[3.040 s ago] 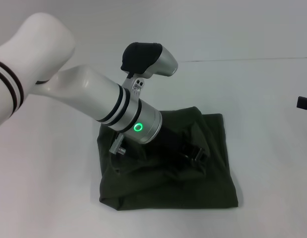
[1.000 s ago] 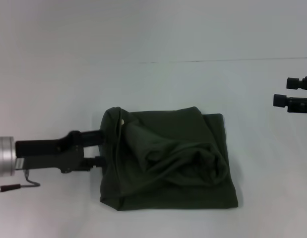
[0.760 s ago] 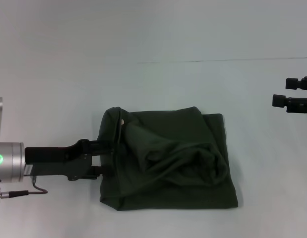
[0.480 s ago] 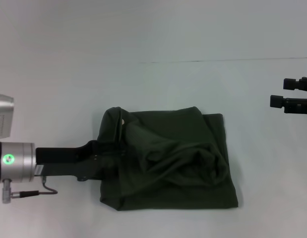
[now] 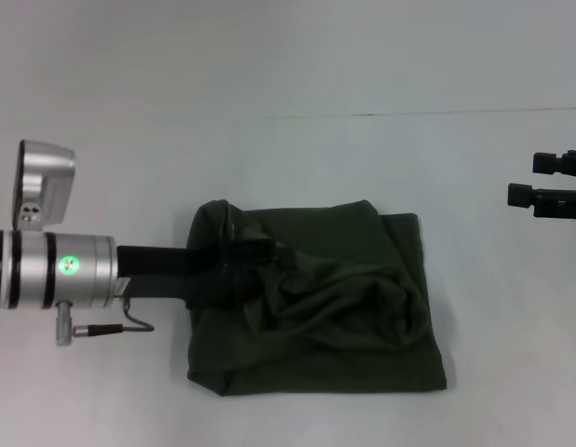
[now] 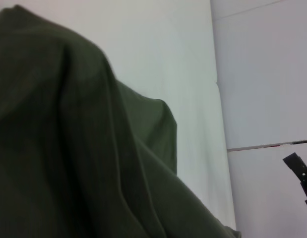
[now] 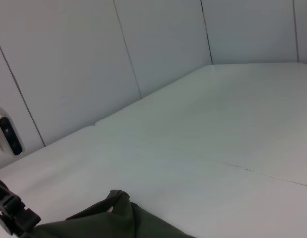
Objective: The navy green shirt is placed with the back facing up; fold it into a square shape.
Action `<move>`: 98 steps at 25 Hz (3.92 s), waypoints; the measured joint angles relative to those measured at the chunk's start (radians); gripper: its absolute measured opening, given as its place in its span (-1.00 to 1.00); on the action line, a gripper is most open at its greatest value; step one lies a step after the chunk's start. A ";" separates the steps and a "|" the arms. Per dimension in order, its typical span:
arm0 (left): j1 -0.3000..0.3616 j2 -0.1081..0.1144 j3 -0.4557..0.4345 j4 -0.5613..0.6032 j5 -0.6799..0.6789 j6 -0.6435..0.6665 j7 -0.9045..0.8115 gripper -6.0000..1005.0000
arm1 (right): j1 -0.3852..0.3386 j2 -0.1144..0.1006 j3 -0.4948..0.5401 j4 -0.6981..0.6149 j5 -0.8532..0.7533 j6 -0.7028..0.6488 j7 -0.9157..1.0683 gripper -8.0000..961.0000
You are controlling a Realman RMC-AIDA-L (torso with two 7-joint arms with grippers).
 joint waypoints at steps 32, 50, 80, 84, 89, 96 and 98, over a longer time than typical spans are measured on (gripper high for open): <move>-0.220 -0.106 0.029 -0.063 -0.450 -0.336 0.317 0.74 | -0.026 0.001 0.019 -0.002 0.006 0.000 0.003 0.96; 0.036 -0.002 0.289 -0.086 -0.549 -0.001 0.376 0.74 | -0.015 -0.003 0.025 -0.003 0.007 -0.001 0.037 0.96; 0.187 -0.022 0.327 -0.072 -0.831 0.105 0.911 0.58 | 0.029 0.065 0.022 0.004 0.116 -0.015 0.030 0.96; 0.240 0.008 0.321 -0.074 -0.775 0.128 0.957 0.58 | 0.108 0.104 -0.039 0.014 0.113 0.003 0.013 0.96; 0.296 0.017 0.256 -0.070 -0.767 0.137 1.053 0.58 | 0.198 0.167 -0.215 0.036 0.104 0.191 0.017 0.96; 0.336 0.028 0.176 -0.068 -0.766 0.138 1.080 0.58 | 0.226 0.224 -0.398 0.097 0.109 0.499 0.006 0.96; 0.340 0.026 0.172 -0.069 -0.765 0.138 1.081 0.58 | 0.227 0.225 -0.415 0.143 0.110 0.584 -0.015 0.96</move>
